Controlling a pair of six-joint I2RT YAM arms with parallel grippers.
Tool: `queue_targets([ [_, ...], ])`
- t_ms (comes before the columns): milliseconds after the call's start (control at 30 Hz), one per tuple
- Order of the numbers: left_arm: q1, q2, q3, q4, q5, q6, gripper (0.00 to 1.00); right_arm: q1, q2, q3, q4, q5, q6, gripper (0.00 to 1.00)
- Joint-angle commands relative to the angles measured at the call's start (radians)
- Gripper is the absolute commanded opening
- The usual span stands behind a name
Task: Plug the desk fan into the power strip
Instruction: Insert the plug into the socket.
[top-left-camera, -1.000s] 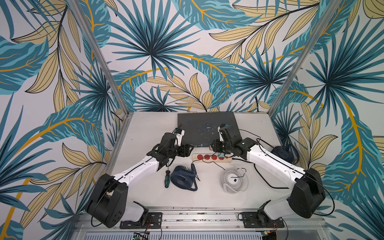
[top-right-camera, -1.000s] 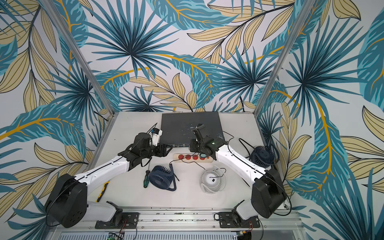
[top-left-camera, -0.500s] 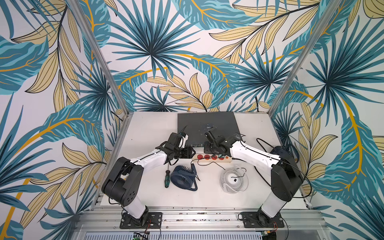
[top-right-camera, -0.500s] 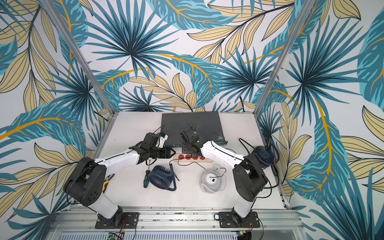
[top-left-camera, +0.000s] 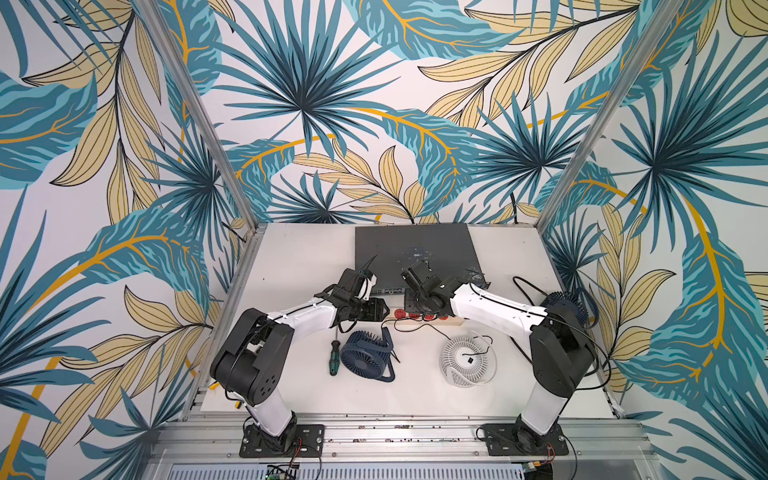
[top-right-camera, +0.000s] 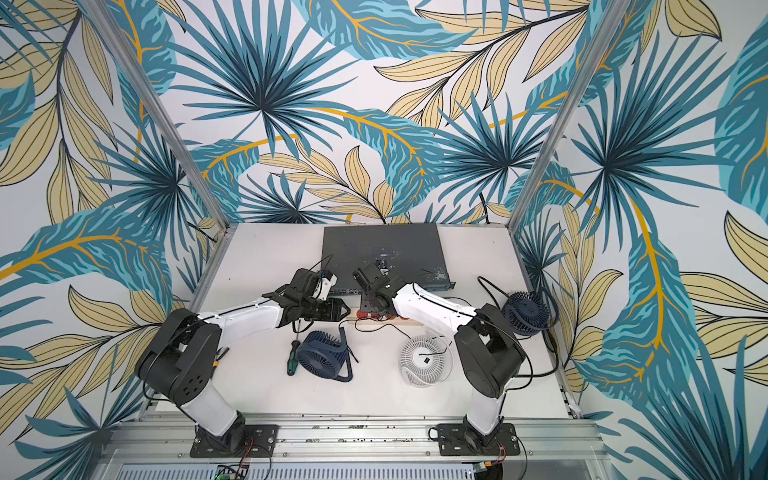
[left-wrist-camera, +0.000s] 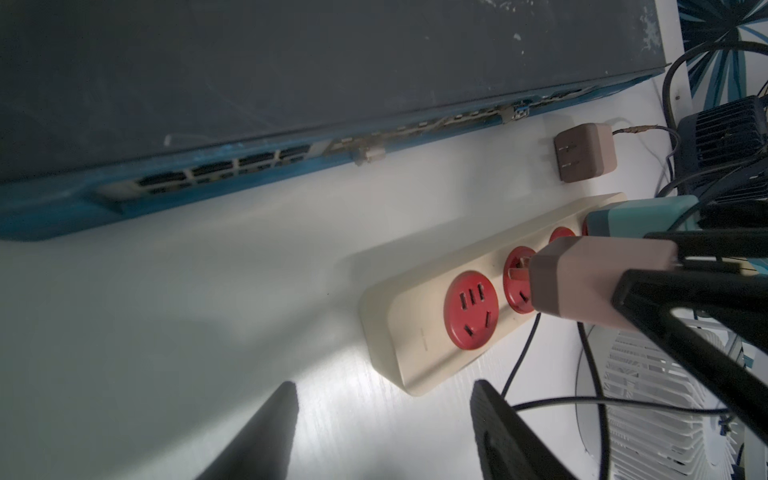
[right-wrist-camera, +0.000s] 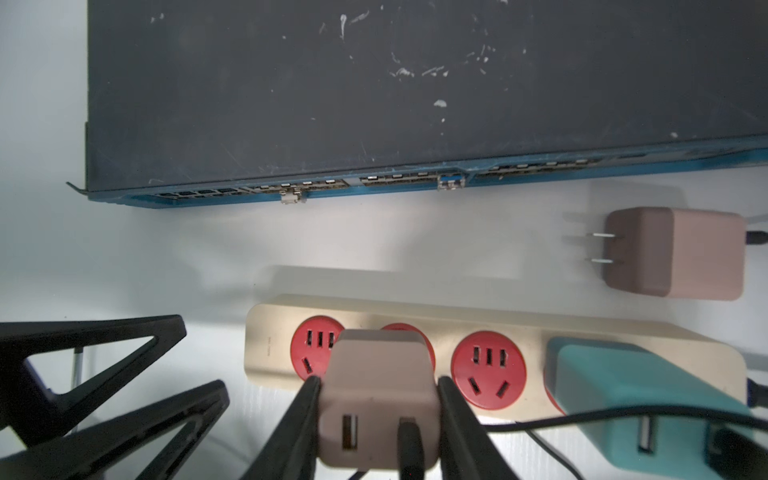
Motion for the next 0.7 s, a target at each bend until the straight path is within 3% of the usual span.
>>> queue_targets([
  [0, 0.004, 0.015, 0.018, -0.001, -0.009, 0.018, 0.69, 0.008, 0.012, 0.005, -0.05, 0.045, 0.025, 0.16],
  [667, 0.004, 0.043, 0.024, -0.002, -0.007, 0.023, 0.68, 0.02, -0.018, -0.003, -0.068, 0.074, 0.046, 0.16],
])
